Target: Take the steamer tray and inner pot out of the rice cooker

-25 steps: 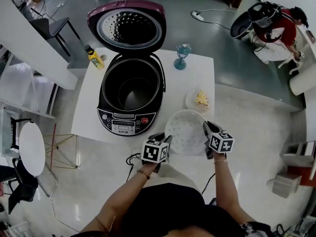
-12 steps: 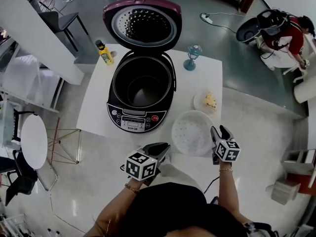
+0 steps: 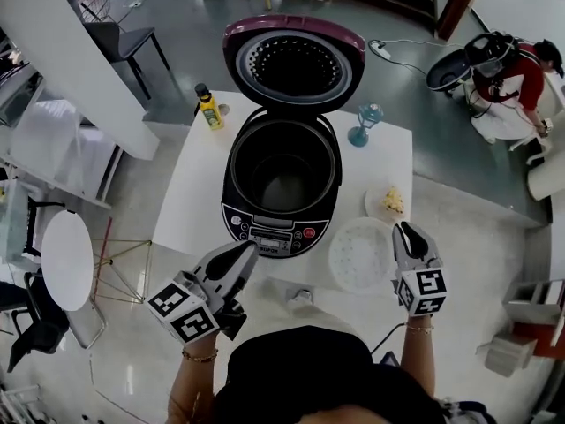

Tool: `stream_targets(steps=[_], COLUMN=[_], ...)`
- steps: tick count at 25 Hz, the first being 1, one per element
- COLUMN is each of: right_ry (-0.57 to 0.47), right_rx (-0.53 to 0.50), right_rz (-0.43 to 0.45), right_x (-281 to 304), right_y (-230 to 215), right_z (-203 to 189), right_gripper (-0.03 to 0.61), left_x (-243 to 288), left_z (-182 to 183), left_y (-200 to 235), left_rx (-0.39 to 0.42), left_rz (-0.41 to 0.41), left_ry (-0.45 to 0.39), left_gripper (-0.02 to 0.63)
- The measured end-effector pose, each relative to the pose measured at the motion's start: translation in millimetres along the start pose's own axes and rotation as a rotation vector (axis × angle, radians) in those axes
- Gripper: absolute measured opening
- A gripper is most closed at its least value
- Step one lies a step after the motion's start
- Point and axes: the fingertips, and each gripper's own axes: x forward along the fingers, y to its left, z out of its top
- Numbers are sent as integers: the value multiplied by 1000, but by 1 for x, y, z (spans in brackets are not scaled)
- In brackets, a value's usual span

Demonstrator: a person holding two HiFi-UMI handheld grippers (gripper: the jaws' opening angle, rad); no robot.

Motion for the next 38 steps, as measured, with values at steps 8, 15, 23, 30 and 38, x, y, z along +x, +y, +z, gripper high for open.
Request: stream_targets(steps=[8,15,23,30,38], right_ry=[-106,-12,309,521,709], right_rx=[-125,-64,-195,-426,-541], right_rz=[64,-16,-213,-190,-103], right_x=[65,115,158,189,218], right_y=[84,114,99,91,72], right_z=[104,117,92,83,57], right_gripper=[6,79,267,282,285], left_x=[7,45,104,146,163], left_z=[83,78,48,30,29], left_y=[83,153,193,208,234], left_rx=[463,555,735,896,861], left_rz=[178,172,121,159,222], left_ry=[102,296,547,695,770], left_gripper=[3,27,261,322,330])
